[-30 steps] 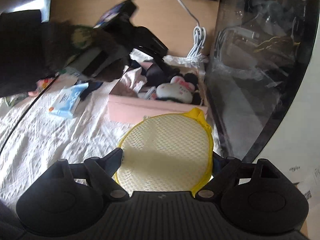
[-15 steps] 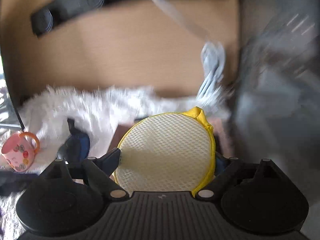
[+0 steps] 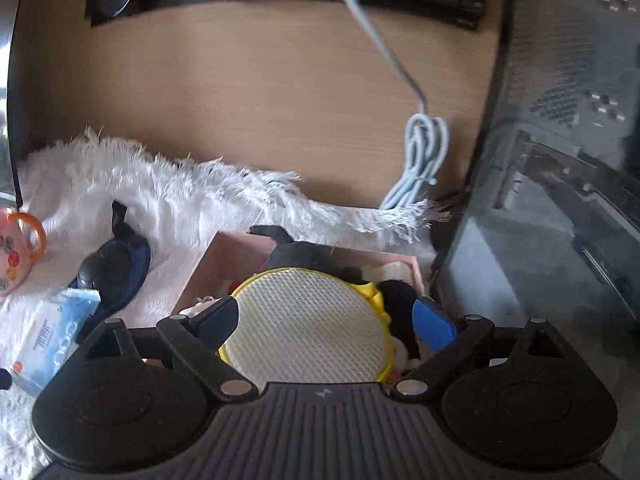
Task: Organize soft objects
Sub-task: 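Grasp the blue wet-wipes pack with the left tool while the right tool drops the pad in the box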
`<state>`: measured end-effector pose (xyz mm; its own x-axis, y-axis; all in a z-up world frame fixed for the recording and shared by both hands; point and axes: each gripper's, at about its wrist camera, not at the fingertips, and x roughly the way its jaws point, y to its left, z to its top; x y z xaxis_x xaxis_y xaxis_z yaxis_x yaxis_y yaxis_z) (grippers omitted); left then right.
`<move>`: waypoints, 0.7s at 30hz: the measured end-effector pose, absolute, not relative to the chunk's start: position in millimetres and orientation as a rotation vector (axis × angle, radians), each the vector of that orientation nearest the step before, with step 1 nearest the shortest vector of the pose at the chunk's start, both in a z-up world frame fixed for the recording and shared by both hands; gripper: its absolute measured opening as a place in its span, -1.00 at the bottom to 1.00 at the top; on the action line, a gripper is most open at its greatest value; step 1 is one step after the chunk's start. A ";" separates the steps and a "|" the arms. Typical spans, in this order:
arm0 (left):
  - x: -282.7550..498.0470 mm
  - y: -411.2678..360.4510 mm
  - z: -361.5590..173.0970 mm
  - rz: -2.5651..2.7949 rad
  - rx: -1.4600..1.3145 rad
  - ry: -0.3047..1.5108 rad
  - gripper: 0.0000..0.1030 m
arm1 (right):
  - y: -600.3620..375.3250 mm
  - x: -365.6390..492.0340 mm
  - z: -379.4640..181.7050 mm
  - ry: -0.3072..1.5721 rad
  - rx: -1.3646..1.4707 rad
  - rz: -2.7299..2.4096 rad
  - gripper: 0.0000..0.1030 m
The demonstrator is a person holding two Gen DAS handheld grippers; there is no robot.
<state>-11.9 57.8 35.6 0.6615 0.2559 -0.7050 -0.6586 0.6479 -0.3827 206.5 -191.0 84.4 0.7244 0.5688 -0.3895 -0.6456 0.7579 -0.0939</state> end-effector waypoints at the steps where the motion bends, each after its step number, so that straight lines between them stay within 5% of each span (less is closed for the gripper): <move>1: -11.7 57.4 37.8 0.555 -0.672 0.647 0.30 | -195.3 205.7 87.1 0.353 -0.215 0.674 0.83; 14: 58.5 96.5 37.8 0.603 -0.586 0.718 0.32 | -199.7 141.8 90.5 0.349 -0.228 0.782 0.83; 21: 95.7 74.1 20.9 0.566 -0.375 0.829 0.82 | -198.9 101.8 63.7 0.447 -0.227 0.869 0.83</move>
